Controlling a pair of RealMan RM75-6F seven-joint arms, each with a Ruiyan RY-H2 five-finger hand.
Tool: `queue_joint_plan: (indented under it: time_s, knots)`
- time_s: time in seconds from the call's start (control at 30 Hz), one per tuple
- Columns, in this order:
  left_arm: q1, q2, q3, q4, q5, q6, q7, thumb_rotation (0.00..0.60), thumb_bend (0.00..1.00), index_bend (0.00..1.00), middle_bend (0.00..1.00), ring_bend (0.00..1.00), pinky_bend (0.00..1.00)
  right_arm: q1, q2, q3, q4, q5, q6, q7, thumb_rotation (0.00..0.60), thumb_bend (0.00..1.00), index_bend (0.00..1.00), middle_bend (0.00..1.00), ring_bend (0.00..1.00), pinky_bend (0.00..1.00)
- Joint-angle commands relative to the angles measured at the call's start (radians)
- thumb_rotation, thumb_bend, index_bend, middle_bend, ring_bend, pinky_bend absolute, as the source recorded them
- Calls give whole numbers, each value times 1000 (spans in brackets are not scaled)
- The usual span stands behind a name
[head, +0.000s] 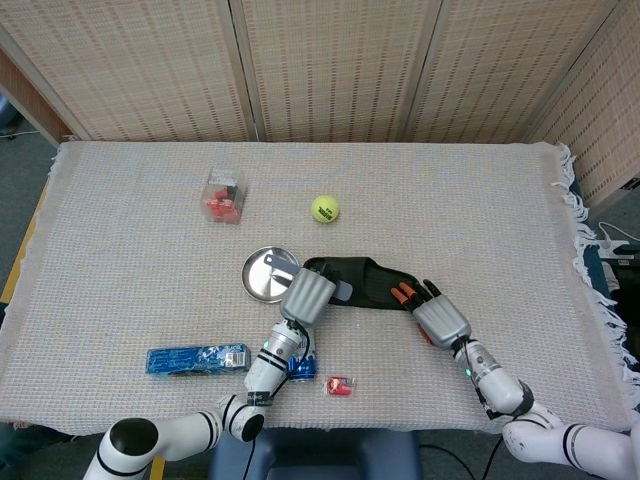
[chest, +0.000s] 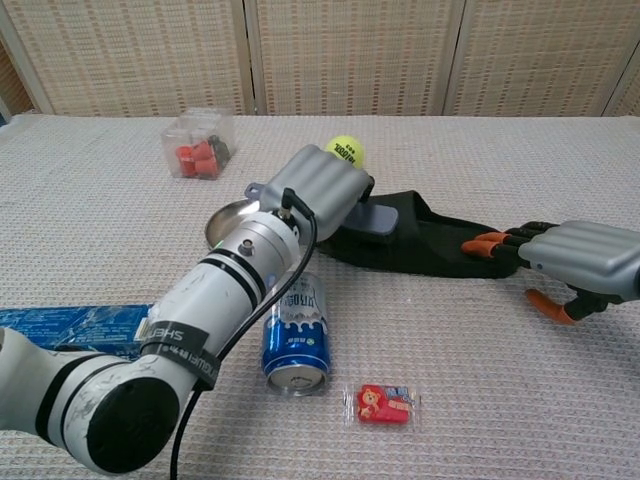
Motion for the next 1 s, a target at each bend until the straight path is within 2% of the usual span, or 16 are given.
queue_joint_plan:
  time_s: [0.03, 0.33, 0.47, 0.63, 0.77, 0.9, 1.0]
  knots:
    - [-4, -15, 5, 49, 7, -2, 20, 600, 438, 503, 578, 673, 975, 1, 1, -1, -1, 0, 1, 0, 600, 612, 0, 0, 0, 0]
    - [18, -10, -13, 126, -21, -26, 46, 600, 436, 504, 579, 672, 975, 1, 11, -6, -1, -5, 11, 12, 600, 612, 0, 0, 0, 0]
    - [29, 6, -10, 81, -15, -10, 59, 600, 438, 505, 580, 673, 974, -2, 21, -6, -12, -11, 24, 22, 600, 612, 0, 0, 0, 0]
    - [45, 44, 11, -28, 26, 47, 84, 600, 438, 514, 590, 673, 975, -15, 50, 0, -43, -32, 72, 46, 600, 612, 0, 0, 0, 0]
    - [73, 83, 22, -94, 22, 64, 151, 600, 440, 518, 595, 672, 976, -29, 84, 7, -74, -49, 114, 73, 600, 612, 0, 0, 0, 0]
    - [116, 123, 50, -106, -12, 43, 240, 600, 439, 518, 595, 673, 976, -46, 145, 16, -129, -73, 164, 108, 600, 609, 0, 0, 0, 0]
    - [142, 144, 56, -99, -39, 30, 265, 600, 438, 516, 596, 673, 977, -64, 203, 24, -176, -102, 221, 141, 600, 523, 0, 0, 0, 0]
